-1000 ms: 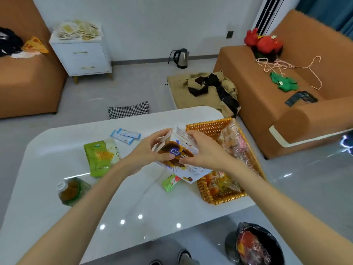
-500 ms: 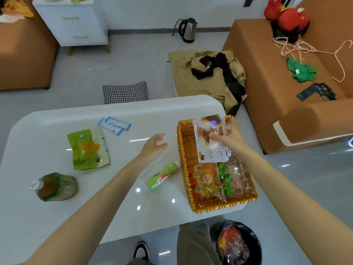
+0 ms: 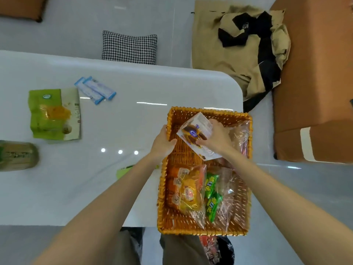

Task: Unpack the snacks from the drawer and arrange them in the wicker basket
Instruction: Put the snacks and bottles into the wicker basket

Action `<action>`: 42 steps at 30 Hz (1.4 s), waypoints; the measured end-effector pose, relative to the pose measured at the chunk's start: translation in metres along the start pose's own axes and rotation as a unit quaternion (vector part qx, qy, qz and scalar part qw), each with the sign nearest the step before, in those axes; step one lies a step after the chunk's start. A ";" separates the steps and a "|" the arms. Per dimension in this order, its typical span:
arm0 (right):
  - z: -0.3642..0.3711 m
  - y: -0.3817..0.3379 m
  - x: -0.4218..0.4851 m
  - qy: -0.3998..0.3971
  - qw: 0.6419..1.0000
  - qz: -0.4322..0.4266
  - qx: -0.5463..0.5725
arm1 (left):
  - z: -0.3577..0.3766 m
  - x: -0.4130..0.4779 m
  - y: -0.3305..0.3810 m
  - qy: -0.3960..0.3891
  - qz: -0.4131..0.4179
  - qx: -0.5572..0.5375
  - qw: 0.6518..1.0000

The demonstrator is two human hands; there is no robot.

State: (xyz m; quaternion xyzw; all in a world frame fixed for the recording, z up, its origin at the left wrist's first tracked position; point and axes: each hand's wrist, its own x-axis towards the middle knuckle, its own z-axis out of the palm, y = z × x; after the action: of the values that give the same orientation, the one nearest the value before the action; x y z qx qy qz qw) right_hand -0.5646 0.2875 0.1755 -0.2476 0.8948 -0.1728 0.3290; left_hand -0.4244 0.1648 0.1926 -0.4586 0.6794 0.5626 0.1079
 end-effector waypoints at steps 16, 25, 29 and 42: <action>0.073 0.027 0.056 0.112 0.936 -0.214 -0.255 | 0.015 0.054 -0.039 0.023 0.035 0.032 0.999; 0.069 0.020 0.069 0.054 0.929 -0.232 -0.284 | 0.019 0.056 -0.044 0.043 0.035 0.033 0.998; 0.066 0.025 0.060 0.045 0.934 -0.215 -0.284 | 0.022 0.051 -0.043 0.036 0.026 0.026 0.999; 0.024 -0.026 0.013 0.031 0.964 -0.234 -0.120 | -0.036 0.012 -0.053 0.083 -0.023 -0.034 0.996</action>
State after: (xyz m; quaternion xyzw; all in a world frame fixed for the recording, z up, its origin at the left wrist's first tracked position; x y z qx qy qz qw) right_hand -0.5484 0.2551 0.1638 -0.4825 0.8358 -0.1438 0.2189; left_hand -0.3785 0.1307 0.1618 -0.5223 0.6557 0.5430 0.0485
